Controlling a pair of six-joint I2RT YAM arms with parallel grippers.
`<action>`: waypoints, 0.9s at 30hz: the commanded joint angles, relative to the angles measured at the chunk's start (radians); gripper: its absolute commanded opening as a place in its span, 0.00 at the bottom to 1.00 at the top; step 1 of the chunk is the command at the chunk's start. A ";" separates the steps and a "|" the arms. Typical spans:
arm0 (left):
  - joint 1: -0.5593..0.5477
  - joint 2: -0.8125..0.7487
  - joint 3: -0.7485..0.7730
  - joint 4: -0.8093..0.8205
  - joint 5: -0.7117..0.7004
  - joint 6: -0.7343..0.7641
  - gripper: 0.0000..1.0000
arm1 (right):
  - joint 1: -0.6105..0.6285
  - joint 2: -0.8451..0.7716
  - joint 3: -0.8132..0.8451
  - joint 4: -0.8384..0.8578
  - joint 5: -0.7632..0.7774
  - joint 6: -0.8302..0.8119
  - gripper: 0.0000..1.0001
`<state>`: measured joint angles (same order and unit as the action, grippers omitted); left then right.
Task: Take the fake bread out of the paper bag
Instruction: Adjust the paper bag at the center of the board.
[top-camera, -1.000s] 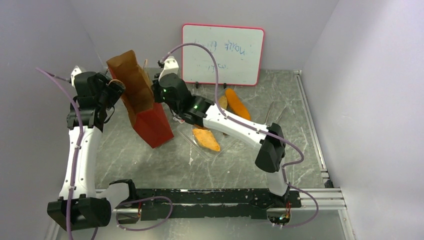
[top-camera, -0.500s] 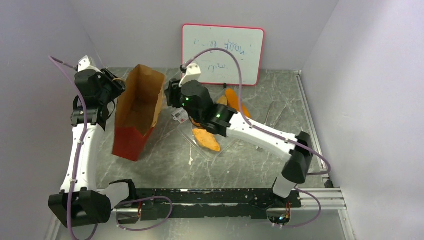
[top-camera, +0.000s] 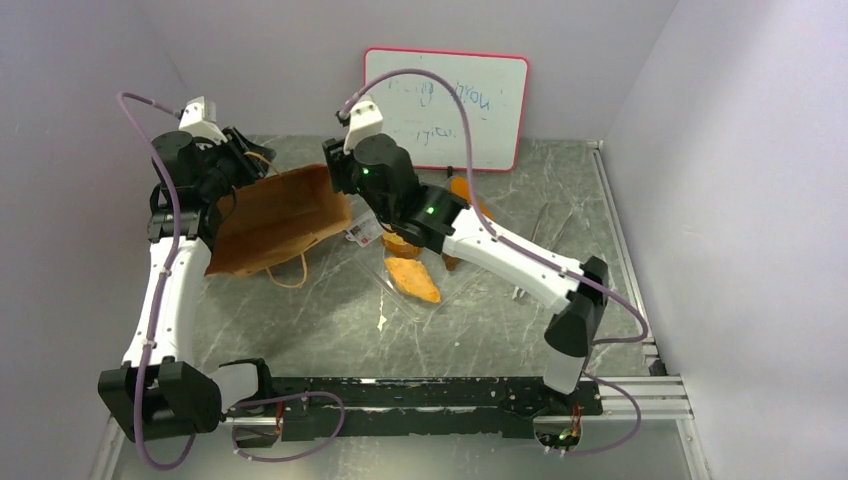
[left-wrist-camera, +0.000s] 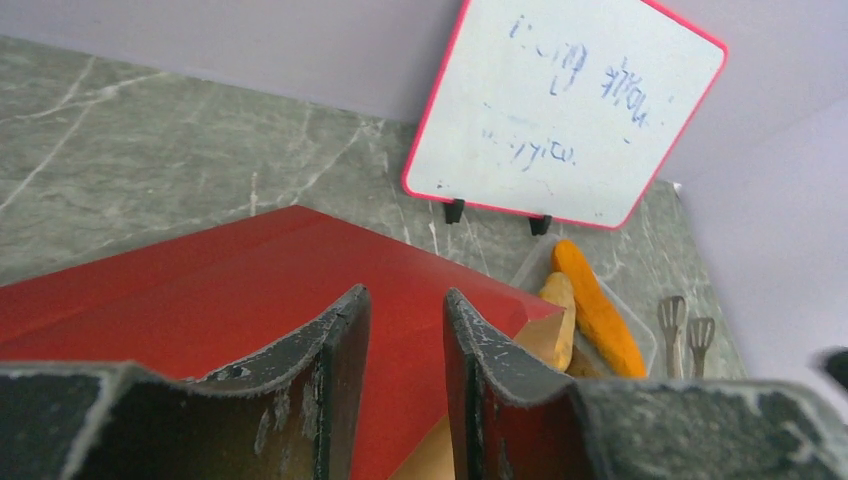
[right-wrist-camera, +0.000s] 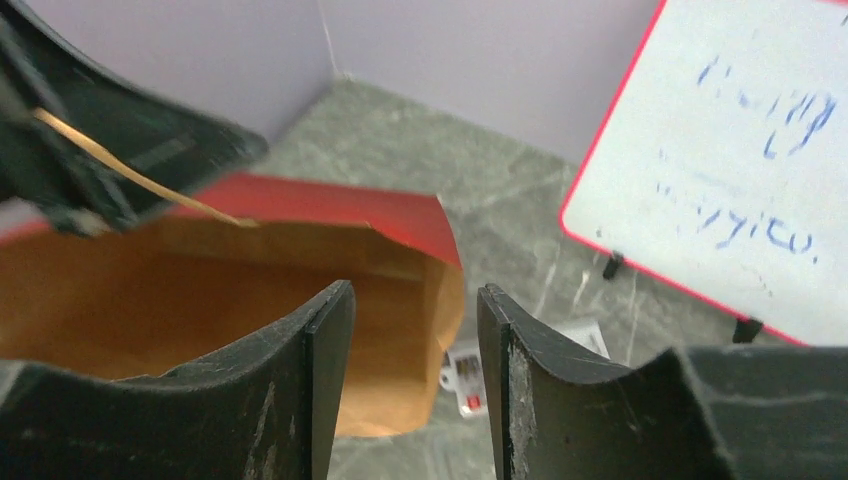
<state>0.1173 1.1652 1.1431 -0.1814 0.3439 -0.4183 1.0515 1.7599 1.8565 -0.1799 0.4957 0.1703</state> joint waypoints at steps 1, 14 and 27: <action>0.007 -0.002 0.013 0.057 0.103 0.030 0.27 | -0.028 0.039 -0.061 -0.073 -0.070 -0.010 0.49; 0.007 -0.013 -0.035 0.110 0.165 0.034 0.20 | -0.079 0.120 -0.196 0.039 -0.106 -0.002 0.49; 0.007 -0.064 -0.105 0.142 0.228 0.035 0.14 | -0.107 0.126 -0.160 0.072 -0.102 -0.108 0.58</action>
<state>0.1173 1.1393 1.0626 -0.1062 0.5083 -0.3923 0.9447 1.8935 1.6588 -0.1394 0.3813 0.1268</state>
